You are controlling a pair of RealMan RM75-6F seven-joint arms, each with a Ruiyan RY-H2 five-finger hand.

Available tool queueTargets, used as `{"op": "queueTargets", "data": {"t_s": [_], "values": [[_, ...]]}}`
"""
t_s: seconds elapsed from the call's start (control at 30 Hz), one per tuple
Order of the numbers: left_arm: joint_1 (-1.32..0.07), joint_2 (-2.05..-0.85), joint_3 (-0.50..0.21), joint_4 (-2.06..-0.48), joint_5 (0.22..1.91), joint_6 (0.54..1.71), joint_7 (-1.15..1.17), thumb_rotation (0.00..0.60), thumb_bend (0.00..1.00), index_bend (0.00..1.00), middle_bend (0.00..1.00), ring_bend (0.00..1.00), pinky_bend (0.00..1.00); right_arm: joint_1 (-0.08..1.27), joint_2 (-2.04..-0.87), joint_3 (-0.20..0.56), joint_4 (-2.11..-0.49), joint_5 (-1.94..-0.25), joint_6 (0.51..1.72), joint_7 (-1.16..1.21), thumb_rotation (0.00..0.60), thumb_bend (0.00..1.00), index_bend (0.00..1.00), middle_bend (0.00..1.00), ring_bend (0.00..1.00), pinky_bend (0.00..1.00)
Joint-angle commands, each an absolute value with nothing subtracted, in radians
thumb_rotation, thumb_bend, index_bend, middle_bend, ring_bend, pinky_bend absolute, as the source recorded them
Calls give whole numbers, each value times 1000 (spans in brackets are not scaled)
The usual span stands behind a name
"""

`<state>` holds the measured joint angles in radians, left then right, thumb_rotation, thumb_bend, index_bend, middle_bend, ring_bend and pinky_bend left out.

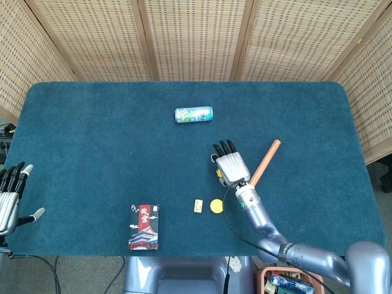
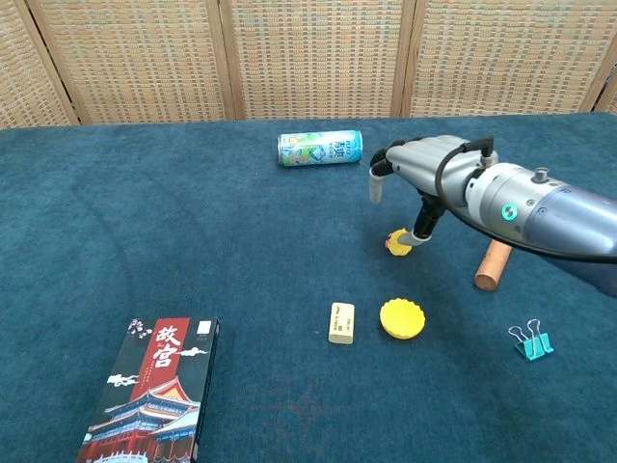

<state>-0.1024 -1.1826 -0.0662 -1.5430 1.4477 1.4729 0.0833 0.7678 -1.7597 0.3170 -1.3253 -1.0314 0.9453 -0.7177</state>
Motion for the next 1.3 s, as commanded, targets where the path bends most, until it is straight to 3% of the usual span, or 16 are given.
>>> {"op": "queueTargets", "data": {"t_s": [0.03, 1.3], "values": [[-104, -1182, -71, -1538, 1438, 1467, 77, 600, 106, 0, 0, 0, 0, 789, -1788, 316, -1288, -1007, 932, -724, 600, 203, 350, 101, 0, 44], [-101, -1179, -71, -1545, 1441, 1480, 82, 600, 106, 0, 0, 0, 0, 832, -1826, 258, -1156, -940, 920, -677, 600, 202, 450, 209, 7, 73]]}}
